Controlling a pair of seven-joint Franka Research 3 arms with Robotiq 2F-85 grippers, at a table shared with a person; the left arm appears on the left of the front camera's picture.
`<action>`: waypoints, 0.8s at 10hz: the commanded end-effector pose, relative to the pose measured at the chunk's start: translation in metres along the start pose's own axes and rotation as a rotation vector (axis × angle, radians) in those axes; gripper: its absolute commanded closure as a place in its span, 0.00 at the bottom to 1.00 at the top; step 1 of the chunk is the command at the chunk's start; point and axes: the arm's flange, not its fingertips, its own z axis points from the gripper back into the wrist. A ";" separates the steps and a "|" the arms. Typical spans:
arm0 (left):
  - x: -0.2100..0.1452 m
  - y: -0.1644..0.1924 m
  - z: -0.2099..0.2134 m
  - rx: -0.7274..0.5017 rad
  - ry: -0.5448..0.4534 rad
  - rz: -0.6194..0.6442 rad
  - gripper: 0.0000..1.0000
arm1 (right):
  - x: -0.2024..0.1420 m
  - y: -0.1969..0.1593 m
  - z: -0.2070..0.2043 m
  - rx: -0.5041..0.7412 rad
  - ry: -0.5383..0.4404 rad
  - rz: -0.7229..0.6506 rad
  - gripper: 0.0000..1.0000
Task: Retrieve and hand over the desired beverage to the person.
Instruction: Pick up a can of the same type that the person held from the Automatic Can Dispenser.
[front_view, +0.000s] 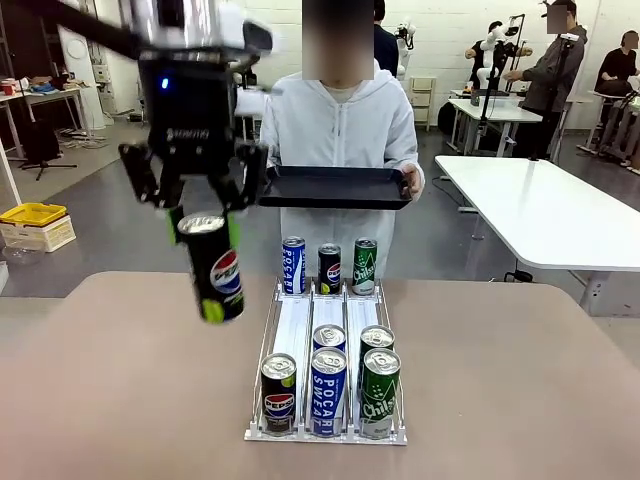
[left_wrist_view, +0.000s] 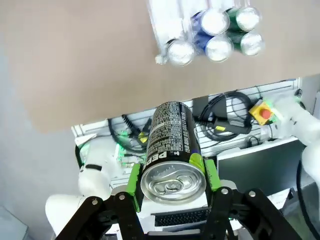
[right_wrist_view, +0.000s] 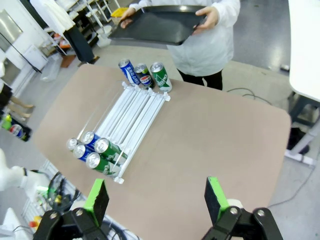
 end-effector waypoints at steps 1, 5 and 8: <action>0.040 -0.048 0.018 -0.032 -0.089 -0.139 1.00 | 0.001 0.000 -0.001 -0.010 0.006 -0.001 0.00; 0.100 -0.120 0.036 0.020 -0.197 -0.142 1.00 | 0.001 0.000 -0.001 -0.010 0.006 -0.001 0.00; 0.153 -0.142 0.038 0.044 -0.181 -0.093 1.00 | 0.001 0.000 -0.001 -0.010 0.006 -0.001 0.00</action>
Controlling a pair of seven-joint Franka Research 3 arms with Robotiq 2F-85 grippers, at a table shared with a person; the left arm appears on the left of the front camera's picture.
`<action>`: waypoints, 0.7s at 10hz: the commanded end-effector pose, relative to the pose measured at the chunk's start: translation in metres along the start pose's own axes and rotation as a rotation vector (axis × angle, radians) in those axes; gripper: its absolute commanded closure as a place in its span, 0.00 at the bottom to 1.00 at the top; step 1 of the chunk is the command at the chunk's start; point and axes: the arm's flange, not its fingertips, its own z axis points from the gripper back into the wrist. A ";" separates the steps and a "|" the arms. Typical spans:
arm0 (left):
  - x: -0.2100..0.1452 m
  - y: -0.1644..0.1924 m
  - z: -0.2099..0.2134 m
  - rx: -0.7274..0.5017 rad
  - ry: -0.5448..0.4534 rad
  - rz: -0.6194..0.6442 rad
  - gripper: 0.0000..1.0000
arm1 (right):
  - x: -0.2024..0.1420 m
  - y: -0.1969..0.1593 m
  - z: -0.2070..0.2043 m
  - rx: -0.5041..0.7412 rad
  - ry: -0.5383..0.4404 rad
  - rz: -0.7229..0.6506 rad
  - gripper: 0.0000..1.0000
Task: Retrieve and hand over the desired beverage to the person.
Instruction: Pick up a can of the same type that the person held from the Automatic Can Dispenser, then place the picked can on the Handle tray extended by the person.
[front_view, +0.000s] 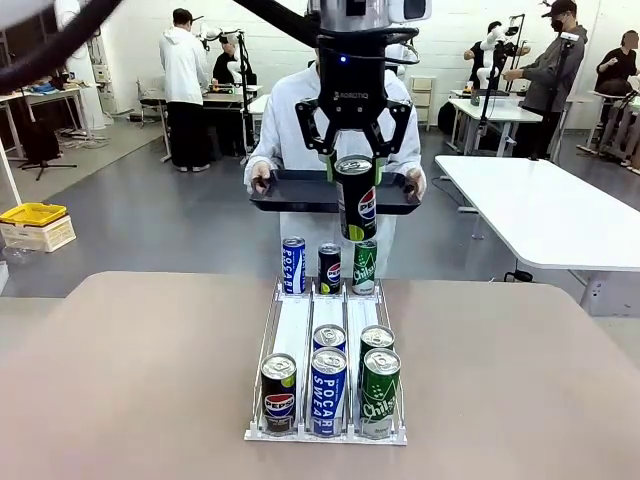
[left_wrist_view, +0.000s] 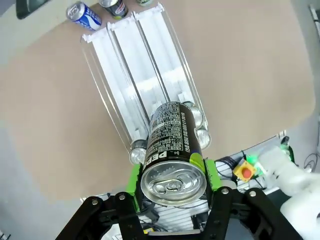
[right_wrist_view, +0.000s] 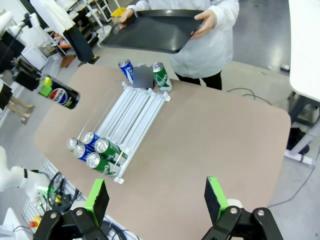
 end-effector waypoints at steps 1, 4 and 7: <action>0.042 -0.019 0.018 0.016 0.069 0.049 1.00 | 0.001 0.000 -0.001 -0.010 0.006 -0.001 0.00; 0.013 -0.001 -0.008 0.006 0.029 0.017 1.00 | 0.001 0.000 -0.001 -0.010 0.006 -0.001 0.00; 0.013 -0.001 -0.008 0.006 0.029 0.017 1.00 | 0.001 0.000 -0.001 -0.010 0.006 -0.001 0.00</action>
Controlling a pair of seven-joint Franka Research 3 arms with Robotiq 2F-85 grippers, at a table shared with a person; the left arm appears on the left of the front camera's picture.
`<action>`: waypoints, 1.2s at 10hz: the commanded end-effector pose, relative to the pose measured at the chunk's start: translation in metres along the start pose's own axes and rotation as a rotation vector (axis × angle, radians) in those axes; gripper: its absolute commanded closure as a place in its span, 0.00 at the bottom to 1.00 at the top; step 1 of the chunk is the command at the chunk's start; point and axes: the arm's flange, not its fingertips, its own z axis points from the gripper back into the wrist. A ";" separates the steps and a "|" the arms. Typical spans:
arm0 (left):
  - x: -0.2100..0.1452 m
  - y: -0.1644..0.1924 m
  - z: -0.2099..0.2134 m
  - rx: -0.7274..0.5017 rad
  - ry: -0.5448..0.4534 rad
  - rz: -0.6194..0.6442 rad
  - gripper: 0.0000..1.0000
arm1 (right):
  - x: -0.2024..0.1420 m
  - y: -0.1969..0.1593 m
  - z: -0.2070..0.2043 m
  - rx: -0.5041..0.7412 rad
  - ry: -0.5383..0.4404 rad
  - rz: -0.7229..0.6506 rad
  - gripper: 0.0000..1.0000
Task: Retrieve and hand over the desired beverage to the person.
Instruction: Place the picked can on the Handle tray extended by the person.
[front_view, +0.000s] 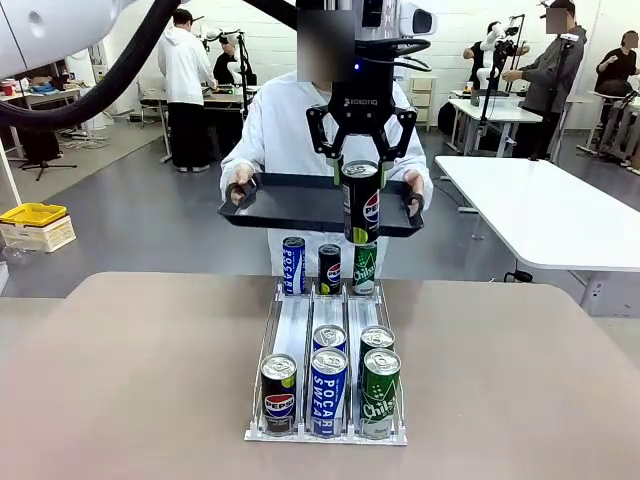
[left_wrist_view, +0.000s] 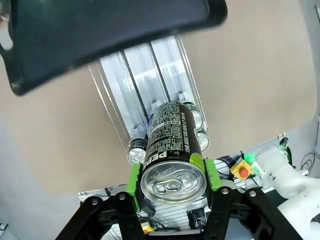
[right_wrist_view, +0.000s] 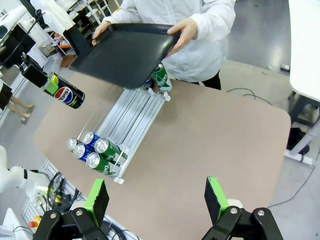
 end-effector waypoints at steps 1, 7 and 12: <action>-0.005 0.003 0.000 -0.001 -0.022 -0.013 1.00 | 0.001 0.000 -0.001 -0.010 0.006 -0.001 0.00; -0.005 0.003 0.000 -0.001 -0.022 -0.013 1.00 | 0.001 0.000 -0.001 -0.010 0.006 -0.001 0.00; 0.000 -0.001 -0.002 0.003 0.003 -0.001 0.41 | 0.001 0.000 -0.001 -0.010 0.006 -0.001 0.00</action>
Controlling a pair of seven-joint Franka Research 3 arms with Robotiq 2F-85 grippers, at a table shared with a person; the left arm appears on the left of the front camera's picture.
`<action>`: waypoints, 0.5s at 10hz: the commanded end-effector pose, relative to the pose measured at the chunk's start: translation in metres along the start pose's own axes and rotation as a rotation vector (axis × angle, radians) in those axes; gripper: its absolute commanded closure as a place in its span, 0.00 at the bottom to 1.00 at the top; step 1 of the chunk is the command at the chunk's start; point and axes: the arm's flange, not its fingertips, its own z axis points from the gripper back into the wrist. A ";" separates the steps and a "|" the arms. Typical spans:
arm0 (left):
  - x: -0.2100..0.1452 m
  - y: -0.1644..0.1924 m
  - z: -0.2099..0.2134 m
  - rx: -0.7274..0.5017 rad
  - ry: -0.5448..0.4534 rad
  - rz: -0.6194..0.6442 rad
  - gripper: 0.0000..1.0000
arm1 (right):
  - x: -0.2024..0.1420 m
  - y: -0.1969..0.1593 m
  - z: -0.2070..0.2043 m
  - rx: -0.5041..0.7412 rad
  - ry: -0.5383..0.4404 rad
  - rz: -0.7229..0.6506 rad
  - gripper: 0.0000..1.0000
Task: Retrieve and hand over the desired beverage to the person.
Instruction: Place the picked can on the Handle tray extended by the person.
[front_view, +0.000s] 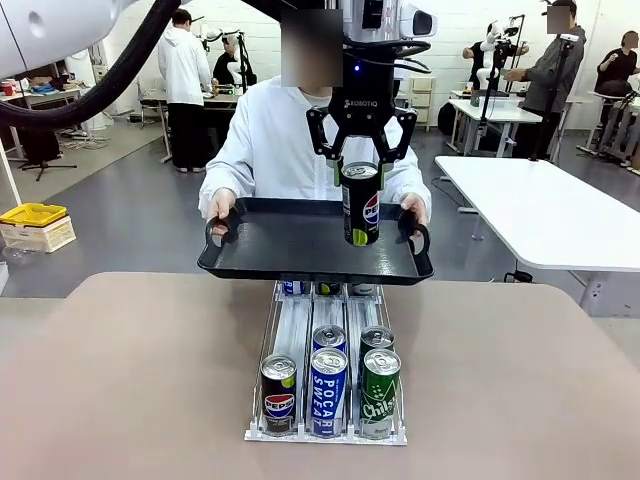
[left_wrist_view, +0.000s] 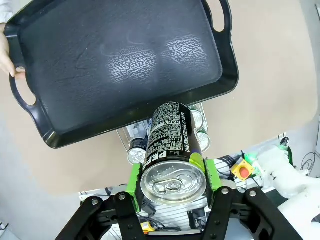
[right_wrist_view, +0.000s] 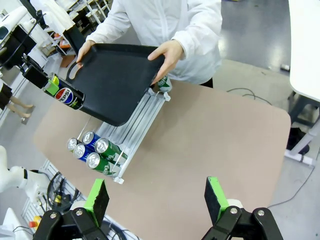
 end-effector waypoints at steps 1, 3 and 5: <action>0.016 0.009 0.001 0.044 -0.014 -0.051 0.41 | 0.001 0.000 -0.001 -0.010 0.006 -0.001 0.00; 0.048 0.018 -0.001 0.051 0.059 -0.080 0.41 | 0.001 0.000 -0.001 -0.010 0.006 -0.001 0.00; 0.080 0.025 -0.002 0.046 0.089 -0.007 0.41 | 0.001 0.000 -0.001 -0.010 0.006 -0.001 0.00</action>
